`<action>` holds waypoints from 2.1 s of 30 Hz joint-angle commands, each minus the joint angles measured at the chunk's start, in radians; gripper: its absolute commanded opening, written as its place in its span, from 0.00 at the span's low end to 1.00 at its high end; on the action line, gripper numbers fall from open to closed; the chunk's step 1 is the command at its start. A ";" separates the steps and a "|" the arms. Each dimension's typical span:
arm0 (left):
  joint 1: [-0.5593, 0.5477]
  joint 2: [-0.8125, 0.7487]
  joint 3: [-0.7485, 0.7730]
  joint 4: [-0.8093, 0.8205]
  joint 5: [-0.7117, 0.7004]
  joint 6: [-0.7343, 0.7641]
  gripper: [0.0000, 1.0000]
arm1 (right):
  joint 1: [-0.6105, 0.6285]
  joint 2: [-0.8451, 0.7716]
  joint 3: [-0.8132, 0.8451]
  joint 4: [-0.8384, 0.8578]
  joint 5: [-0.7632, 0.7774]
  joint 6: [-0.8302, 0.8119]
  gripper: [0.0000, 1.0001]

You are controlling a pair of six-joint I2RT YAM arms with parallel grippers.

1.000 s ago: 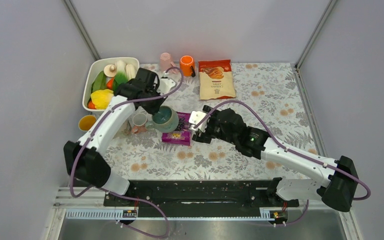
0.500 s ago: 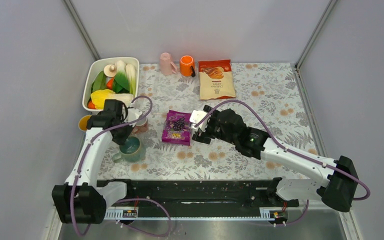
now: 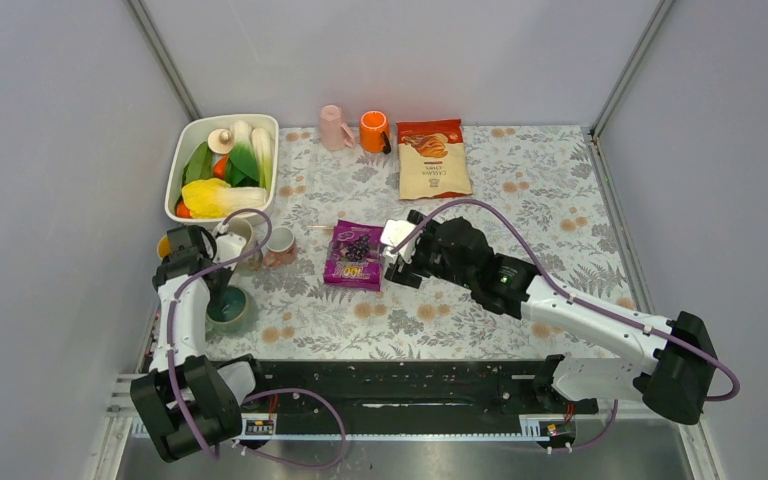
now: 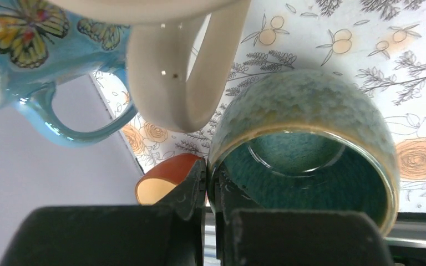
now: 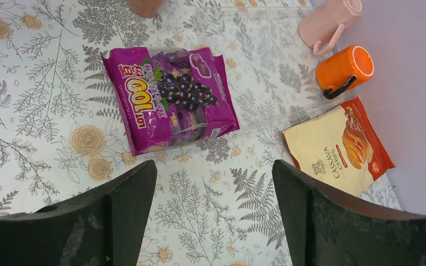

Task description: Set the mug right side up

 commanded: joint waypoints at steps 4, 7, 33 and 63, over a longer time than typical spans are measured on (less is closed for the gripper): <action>0.025 0.003 -0.044 0.192 0.034 0.095 0.09 | -0.028 0.005 -0.002 0.055 -0.037 0.025 0.85; 0.025 -0.004 -0.026 0.139 0.074 0.125 0.58 | -0.039 0.005 -0.011 0.064 -0.042 0.031 0.85; -0.695 0.846 1.239 0.001 0.176 0.410 0.89 | -0.100 -0.080 -0.139 0.062 -0.020 0.091 0.85; -0.694 1.641 1.552 0.844 -0.116 1.248 0.54 | -0.135 0.008 -0.132 0.005 0.014 0.063 0.85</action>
